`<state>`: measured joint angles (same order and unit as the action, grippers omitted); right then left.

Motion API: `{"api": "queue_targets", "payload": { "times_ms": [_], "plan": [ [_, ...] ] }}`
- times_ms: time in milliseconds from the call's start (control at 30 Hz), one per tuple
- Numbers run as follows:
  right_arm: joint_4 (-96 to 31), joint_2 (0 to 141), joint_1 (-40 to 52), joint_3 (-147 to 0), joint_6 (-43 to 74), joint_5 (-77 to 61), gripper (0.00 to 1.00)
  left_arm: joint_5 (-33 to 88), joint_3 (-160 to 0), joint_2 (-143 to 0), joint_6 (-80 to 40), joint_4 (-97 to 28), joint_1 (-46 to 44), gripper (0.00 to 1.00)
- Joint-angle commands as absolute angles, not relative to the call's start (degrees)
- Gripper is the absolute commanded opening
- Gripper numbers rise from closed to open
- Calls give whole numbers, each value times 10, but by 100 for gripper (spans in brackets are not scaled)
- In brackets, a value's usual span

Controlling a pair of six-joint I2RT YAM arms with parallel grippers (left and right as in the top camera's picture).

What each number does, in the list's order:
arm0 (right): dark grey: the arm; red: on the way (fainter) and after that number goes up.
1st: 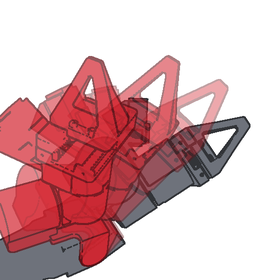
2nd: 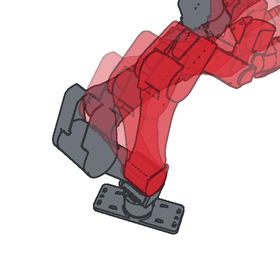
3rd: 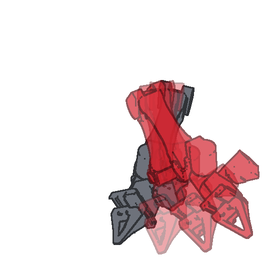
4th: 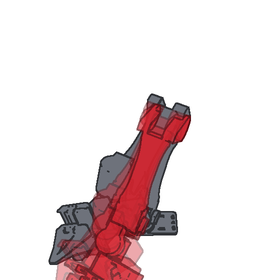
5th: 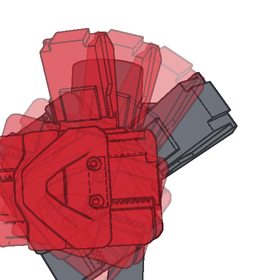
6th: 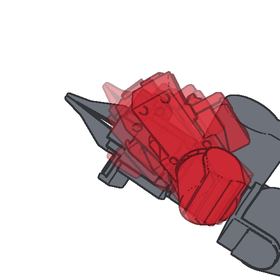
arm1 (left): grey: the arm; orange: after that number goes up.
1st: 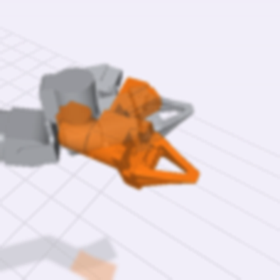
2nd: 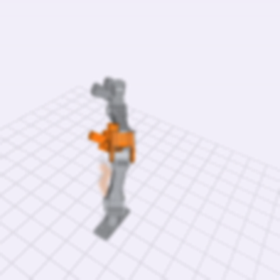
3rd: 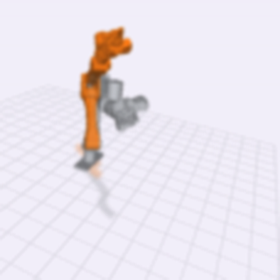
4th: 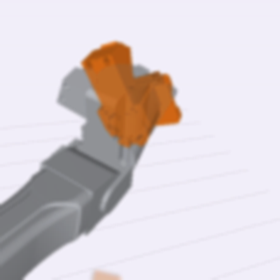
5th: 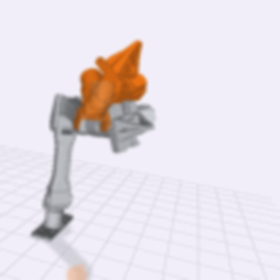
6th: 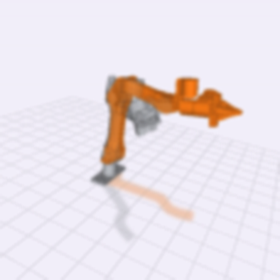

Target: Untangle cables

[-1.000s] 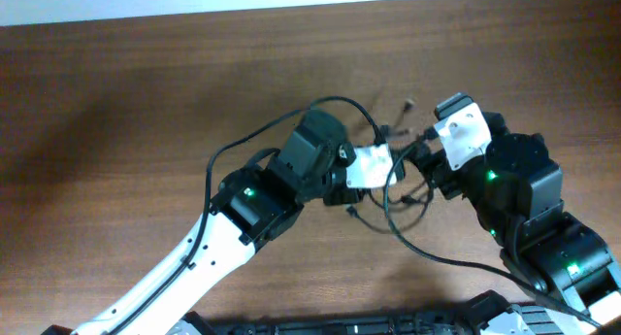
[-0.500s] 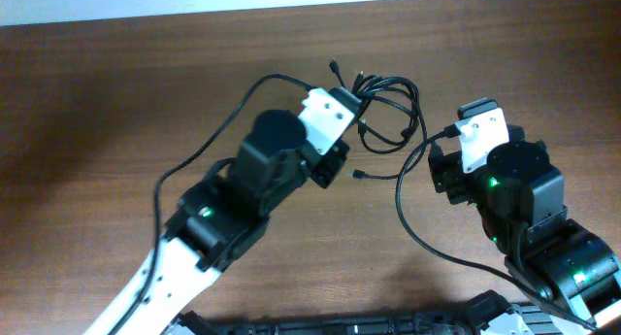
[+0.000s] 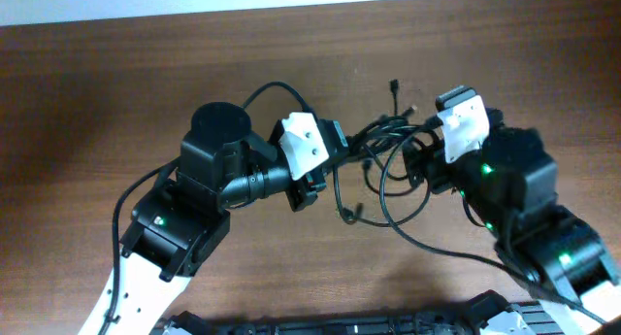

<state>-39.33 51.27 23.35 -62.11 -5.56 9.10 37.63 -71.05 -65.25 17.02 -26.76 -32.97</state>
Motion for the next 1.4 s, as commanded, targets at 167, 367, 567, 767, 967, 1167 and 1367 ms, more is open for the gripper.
{"api": "queue_targets", "payload": {
  "times_ms": [167,367,567,767,967,1167,1367],
  "plan": [
    [-482,556,236,-628,-20,303,95,46,-722,-594,190,-258,-273,0],
    [-482,555,236,-628,-20,337,95,-29,-722,-589,198,-280,-241,0],
    [-482,555,236,-628,-118,112,97,24,-722,-589,199,-315,-241,0],
    [-474,489,236,-628,-263,-169,99,88,-722,-595,231,-361,-241,0],
    [-450,415,236,-628,-283,-174,99,408,-722,-624,392,-392,-241,0],
    [-398,415,236,-628,-283,-174,91,440,-722,-651,425,-425,-286,0],
    [-403,415,236,-628,-283,-238,61,439,-722,-660,464,-422,-345,0]
  ]
}}
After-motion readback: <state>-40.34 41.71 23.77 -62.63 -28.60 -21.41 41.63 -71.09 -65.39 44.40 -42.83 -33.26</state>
